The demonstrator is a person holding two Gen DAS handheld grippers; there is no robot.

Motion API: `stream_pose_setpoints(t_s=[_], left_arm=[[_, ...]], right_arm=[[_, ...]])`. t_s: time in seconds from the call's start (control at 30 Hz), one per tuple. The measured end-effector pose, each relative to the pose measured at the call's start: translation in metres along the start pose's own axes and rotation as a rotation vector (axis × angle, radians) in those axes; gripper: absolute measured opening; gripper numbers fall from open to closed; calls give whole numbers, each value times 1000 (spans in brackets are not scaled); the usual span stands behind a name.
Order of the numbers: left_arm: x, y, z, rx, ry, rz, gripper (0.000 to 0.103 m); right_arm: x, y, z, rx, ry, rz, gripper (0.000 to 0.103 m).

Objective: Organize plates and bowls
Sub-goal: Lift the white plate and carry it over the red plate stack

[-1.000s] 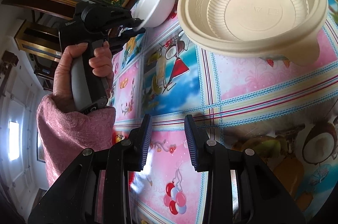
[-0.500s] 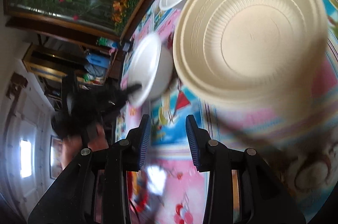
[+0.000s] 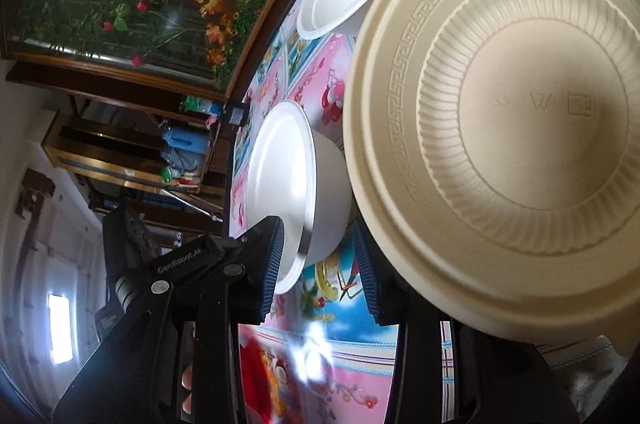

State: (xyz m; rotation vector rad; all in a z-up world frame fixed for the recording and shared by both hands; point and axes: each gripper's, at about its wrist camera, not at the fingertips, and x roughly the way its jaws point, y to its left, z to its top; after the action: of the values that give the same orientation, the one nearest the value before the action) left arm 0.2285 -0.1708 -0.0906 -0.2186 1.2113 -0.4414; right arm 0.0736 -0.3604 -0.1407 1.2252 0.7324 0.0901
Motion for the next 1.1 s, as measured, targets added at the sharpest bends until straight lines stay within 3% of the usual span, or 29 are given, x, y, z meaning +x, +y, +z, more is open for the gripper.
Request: stream_pose_setpoints(t_s=[0.23,0.4,0.83,1.1], left_arm=[[0,-6,-4,42,-28,45,10],[-1,-13,-8,81,-62,94,12],[-5,-17,-14,104,-91,124,12],[-9,-23,-22,143,-136,166,13]], right_arm=[[-1,0,3,-29,-60,-51,36],[2,1,4,-55,-55,-69,30],[2,7,4,-123,-59,-72,18],[1,8,2,-146,-55,-98,16]])
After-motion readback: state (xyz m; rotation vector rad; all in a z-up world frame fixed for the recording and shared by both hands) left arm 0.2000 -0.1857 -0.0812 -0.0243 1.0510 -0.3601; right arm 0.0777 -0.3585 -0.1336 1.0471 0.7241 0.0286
